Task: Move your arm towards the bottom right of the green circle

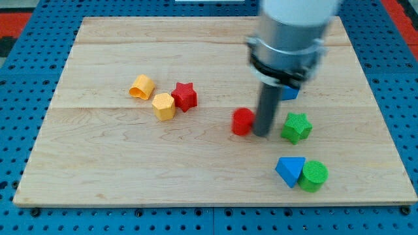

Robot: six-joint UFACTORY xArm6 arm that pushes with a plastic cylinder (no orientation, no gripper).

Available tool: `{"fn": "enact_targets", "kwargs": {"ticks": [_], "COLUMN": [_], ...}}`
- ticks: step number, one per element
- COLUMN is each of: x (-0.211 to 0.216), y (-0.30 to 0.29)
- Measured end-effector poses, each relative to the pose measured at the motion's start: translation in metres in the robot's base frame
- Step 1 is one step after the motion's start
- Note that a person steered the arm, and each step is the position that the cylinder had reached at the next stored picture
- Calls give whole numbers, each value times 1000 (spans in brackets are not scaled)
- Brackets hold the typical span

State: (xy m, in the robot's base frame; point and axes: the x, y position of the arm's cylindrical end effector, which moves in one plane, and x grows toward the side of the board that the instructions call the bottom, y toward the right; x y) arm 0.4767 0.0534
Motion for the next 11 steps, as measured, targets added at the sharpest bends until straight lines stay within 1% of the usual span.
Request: {"fn": "enact_targets", "kwargs": {"ticks": [1, 2, 3, 4, 5, 6, 7, 8, 9, 11], "x": [-39, -21, 52, 142, 142, 141, 142, 142, 130, 135], "y": [-68, 4, -19, -2, 2, 24, 96, 151, 155, 134]}}
